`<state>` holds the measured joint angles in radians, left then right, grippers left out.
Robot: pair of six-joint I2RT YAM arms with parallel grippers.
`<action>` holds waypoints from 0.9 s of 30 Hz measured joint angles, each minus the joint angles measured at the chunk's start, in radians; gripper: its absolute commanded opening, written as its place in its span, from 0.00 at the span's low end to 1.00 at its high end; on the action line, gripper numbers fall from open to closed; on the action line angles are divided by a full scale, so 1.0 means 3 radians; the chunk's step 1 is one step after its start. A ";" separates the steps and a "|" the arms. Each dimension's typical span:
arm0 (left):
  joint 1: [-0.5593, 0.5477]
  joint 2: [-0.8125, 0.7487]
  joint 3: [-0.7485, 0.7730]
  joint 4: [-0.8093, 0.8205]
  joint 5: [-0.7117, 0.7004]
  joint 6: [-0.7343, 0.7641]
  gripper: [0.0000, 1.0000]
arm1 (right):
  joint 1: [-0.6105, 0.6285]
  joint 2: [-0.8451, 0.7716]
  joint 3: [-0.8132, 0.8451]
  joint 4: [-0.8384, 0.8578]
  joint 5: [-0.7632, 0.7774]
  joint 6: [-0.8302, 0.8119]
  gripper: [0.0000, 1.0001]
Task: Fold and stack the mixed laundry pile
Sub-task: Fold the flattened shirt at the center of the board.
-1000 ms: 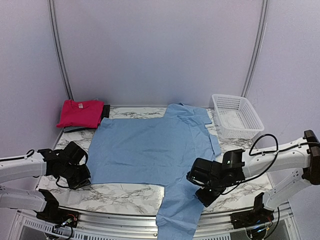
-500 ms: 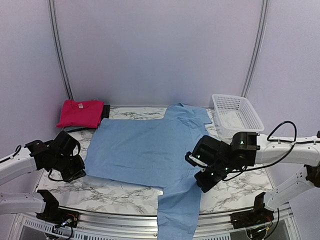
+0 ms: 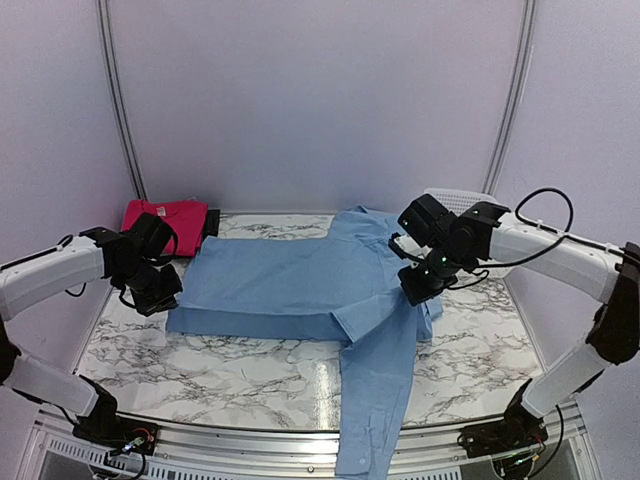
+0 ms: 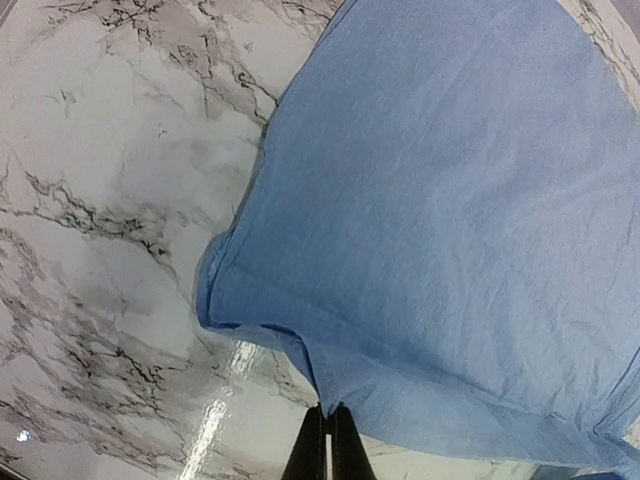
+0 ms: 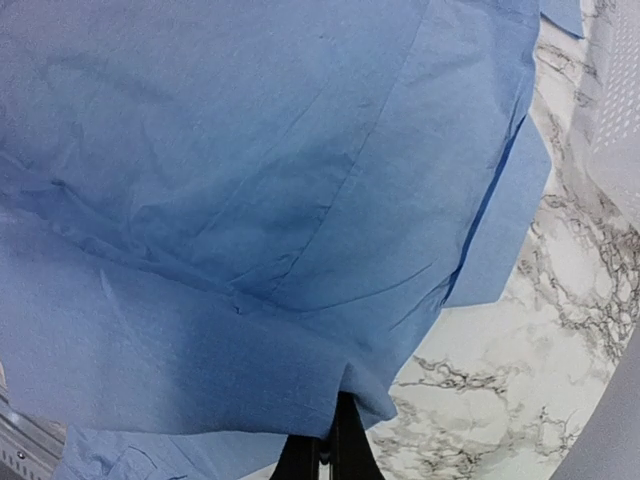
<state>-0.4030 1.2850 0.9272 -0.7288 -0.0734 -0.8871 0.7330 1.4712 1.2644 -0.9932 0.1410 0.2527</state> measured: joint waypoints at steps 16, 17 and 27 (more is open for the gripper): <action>0.0128 0.1043 0.0445 0.0313 -0.0192 0.0270 0.35 | -0.0727 0.1003 0.0448 0.0453 -0.0141 -0.0669 0.43; 0.0134 0.1058 0.0460 0.0323 -0.0203 0.0292 0.39 | -0.0778 0.1007 0.0448 0.0456 -0.0168 -0.0679 0.45; 0.0117 0.0902 0.0467 0.0446 0.0057 0.0669 0.57 | -0.1082 0.0369 -0.0008 0.0596 -0.1010 -0.0554 0.33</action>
<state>-0.3679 1.5555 1.0672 -0.5949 -0.0563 -0.6865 0.4084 1.5818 1.2621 -0.8143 -0.1619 0.0864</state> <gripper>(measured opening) 0.571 0.385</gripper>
